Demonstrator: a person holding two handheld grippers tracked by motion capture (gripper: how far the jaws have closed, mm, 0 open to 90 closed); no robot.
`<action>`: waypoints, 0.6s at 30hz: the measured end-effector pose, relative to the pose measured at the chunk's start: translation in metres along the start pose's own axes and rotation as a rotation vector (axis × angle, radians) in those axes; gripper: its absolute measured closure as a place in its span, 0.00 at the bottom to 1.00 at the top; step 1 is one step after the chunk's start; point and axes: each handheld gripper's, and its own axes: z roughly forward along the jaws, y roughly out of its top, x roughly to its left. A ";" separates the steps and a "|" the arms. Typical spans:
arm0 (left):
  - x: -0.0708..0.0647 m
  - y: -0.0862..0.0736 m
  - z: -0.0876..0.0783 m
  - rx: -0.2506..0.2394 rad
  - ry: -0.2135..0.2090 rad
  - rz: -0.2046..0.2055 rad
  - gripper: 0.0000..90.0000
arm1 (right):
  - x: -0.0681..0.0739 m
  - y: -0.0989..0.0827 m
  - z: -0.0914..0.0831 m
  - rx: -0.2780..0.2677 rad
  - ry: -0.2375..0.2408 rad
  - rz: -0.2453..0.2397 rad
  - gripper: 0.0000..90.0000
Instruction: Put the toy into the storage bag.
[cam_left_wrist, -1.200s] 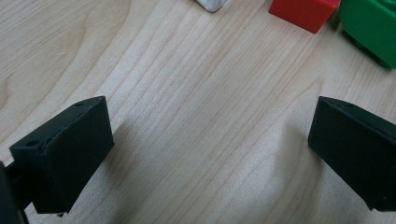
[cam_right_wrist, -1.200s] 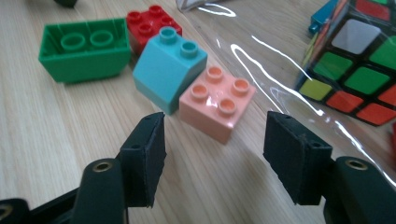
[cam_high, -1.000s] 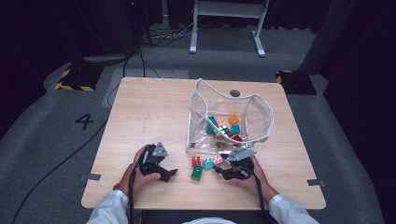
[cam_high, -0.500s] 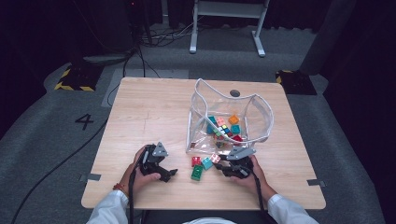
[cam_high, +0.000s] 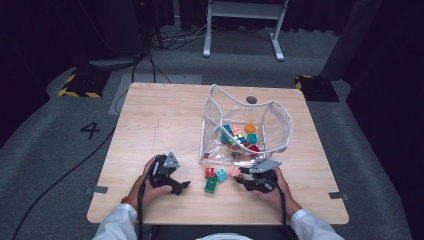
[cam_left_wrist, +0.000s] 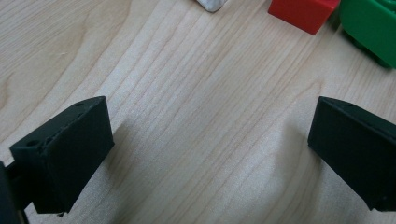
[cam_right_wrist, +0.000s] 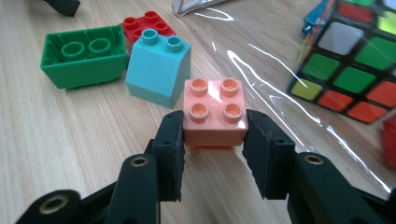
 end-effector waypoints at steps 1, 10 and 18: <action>0.000 0.000 0.000 0.000 0.000 0.000 0.00 | -0.002 -0.001 -0.002 -0.008 0.003 -0.016 0.66; -0.001 0.000 0.000 -0.003 -0.004 -0.005 0.00 | -0.010 -0.015 -0.037 0.004 0.014 -0.012 0.66; 0.000 0.000 0.000 -0.002 -0.005 -0.005 0.00 | -0.026 -0.031 -0.069 -0.030 -0.025 -0.020 0.66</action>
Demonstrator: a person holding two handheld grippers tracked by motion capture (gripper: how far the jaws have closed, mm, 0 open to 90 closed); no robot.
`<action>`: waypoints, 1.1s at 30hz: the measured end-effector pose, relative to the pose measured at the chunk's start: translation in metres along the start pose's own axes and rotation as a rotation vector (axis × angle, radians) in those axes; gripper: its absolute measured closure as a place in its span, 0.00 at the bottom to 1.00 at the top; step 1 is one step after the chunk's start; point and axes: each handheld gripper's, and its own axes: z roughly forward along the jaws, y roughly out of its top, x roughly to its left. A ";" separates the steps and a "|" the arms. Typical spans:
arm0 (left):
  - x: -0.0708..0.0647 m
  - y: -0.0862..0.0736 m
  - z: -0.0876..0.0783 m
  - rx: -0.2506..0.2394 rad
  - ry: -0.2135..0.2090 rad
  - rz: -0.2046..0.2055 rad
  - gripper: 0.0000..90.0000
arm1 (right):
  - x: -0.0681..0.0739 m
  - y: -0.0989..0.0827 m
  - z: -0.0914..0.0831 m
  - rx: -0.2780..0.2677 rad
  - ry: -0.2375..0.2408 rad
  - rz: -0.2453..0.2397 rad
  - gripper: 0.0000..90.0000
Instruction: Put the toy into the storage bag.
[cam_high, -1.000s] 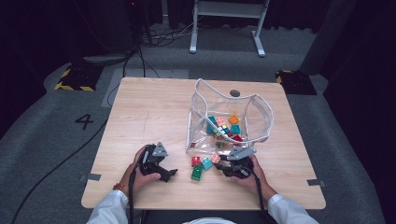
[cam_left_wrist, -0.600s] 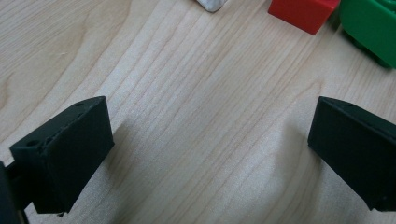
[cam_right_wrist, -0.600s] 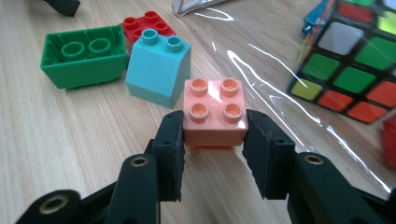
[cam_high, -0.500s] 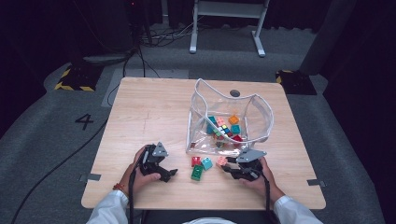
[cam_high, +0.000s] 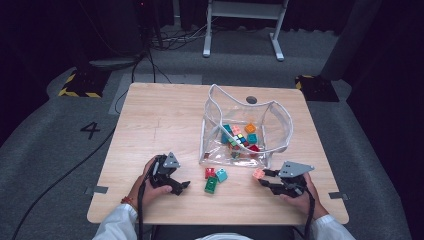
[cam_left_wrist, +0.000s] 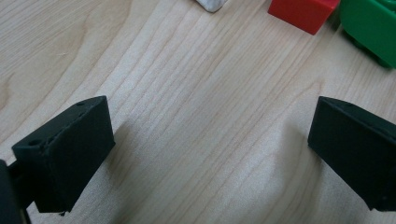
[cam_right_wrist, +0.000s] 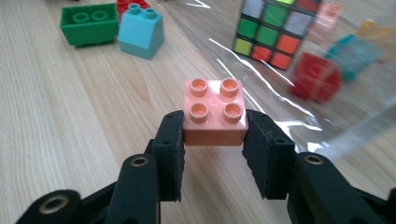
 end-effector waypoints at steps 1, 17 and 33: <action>0.000 0.000 0.000 0.000 0.000 0.000 0.00 | -0.003 -0.002 -0.004 -0.005 -0.006 0.008 0.66; 0.000 0.000 0.000 0.000 0.000 -0.001 0.00 | -0.046 -0.026 -0.054 -0.037 -0.117 0.112 0.66; 0.000 0.000 0.000 0.001 0.002 0.001 0.00 | -0.098 0.035 -0.110 -0.154 -0.257 0.137 0.66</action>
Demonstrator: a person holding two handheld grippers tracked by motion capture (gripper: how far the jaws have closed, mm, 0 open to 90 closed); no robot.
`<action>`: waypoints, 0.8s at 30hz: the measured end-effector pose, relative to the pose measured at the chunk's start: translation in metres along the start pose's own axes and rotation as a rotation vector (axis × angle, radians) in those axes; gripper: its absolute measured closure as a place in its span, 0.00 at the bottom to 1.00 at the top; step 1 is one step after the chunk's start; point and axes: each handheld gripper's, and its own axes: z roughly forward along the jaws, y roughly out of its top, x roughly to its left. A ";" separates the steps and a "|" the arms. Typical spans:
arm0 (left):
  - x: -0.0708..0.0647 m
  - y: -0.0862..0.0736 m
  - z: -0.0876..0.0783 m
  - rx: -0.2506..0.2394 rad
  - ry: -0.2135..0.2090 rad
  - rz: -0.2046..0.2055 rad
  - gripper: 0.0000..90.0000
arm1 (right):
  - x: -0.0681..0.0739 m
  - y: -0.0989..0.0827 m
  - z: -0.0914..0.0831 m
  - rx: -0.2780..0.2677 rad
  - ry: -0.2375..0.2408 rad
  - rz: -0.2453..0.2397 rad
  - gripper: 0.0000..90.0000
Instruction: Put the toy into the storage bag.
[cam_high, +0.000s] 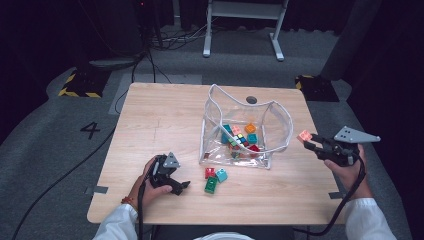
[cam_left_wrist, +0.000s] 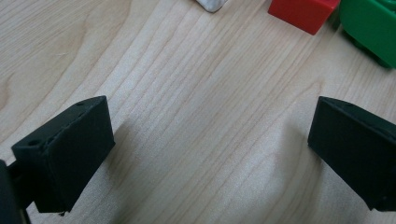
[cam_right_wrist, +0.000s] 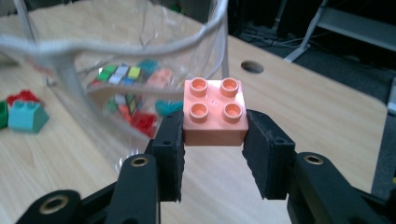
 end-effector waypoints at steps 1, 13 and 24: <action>0.000 0.000 0.000 0.000 0.000 0.000 0.00 | -0.002 0.006 -0.001 -0.008 -0.003 0.001 0.66; 0.000 0.000 0.000 -0.001 0.000 -0.001 0.00 | -0.008 0.074 0.009 -0.055 0.018 -0.045 0.66; 0.000 0.000 0.000 0.000 0.003 0.004 0.00 | 0.010 0.109 0.052 0.051 0.111 -0.158 0.66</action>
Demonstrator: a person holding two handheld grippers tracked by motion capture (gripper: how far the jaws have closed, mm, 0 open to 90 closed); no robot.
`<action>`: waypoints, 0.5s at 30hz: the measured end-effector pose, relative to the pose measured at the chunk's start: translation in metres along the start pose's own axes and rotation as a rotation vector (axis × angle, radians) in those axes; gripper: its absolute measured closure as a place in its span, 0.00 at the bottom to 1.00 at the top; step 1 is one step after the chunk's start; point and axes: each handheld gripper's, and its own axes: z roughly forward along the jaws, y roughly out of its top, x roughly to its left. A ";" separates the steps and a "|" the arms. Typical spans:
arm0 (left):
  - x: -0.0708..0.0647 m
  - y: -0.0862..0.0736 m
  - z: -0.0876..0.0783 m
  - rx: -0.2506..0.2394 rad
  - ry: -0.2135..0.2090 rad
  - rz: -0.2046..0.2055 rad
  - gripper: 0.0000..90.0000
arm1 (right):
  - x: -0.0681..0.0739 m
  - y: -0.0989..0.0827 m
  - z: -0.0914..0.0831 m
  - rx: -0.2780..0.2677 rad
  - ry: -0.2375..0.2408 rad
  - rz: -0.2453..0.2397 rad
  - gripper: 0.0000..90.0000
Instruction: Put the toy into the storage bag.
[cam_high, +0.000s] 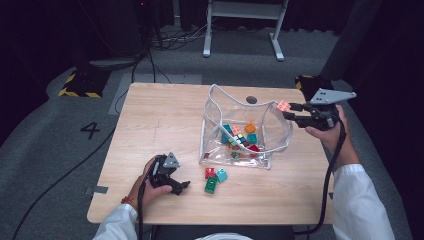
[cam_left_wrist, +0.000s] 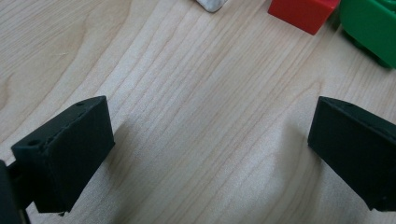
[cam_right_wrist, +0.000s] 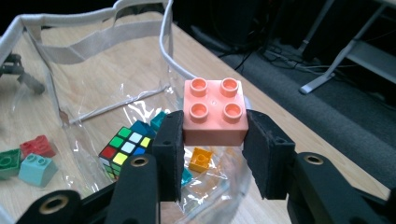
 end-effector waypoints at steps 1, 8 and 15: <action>0.000 0.000 0.000 0.000 0.000 0.000 0.00 | 0.001 0.002 0.004 0.013 0.014 -0.007 0.66; 0.000 0.000 0.000 0.000 -0.003 -0.004 0.00 | 0.009 0.013 0.034 0.114 0.085 -0.086 0.66; 0.000 0.000 0.000 -0.001 -0.003 -0.004 0.00 | 0.022 0.019 0.064 0.240 0.134 -0.167 0.66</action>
